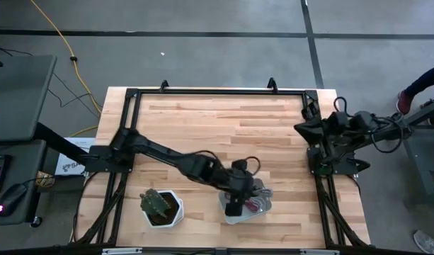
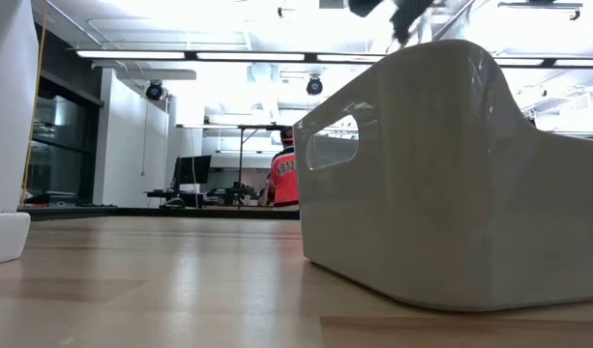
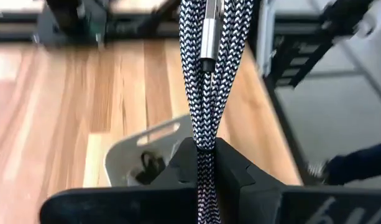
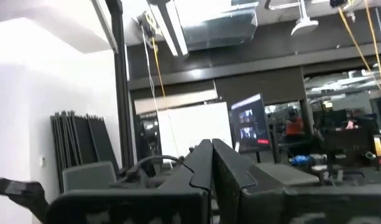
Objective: Pick and place USB-C Cables
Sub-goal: Put the black and white charger cable into the gray bin
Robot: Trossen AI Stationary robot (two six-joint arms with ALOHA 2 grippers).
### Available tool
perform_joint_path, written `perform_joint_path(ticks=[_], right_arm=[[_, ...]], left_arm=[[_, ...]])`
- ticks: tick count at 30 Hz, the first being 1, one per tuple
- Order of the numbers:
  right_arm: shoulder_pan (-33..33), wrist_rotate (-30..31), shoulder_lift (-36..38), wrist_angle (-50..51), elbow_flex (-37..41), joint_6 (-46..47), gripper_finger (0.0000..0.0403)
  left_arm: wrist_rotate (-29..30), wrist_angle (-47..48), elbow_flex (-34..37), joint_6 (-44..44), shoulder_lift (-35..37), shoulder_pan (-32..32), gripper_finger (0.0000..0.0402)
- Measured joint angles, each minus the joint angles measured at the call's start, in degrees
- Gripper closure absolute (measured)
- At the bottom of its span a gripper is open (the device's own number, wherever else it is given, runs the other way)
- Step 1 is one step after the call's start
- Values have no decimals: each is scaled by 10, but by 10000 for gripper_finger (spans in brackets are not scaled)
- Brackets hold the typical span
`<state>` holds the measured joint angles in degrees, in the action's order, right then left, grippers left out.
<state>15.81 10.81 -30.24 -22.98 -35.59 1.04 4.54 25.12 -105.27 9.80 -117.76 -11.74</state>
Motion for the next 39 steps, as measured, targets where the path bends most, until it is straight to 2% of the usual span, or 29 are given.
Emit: perform_joint_path(ticks=[7, 12, 39], right_arm=[[0, 12, -10, 42, 0, 22, 403], [0, 12, -9, 66, 0, 35, 403], [0, 13, -8, 69, 0, 41, 403]], left_arm=[[-3, 39, -9, 5, -62, -6, 401], [-31, 54, 6, 5, -75, -10, 401], [-50, 133, 24, 1, -111, -11, 401]])
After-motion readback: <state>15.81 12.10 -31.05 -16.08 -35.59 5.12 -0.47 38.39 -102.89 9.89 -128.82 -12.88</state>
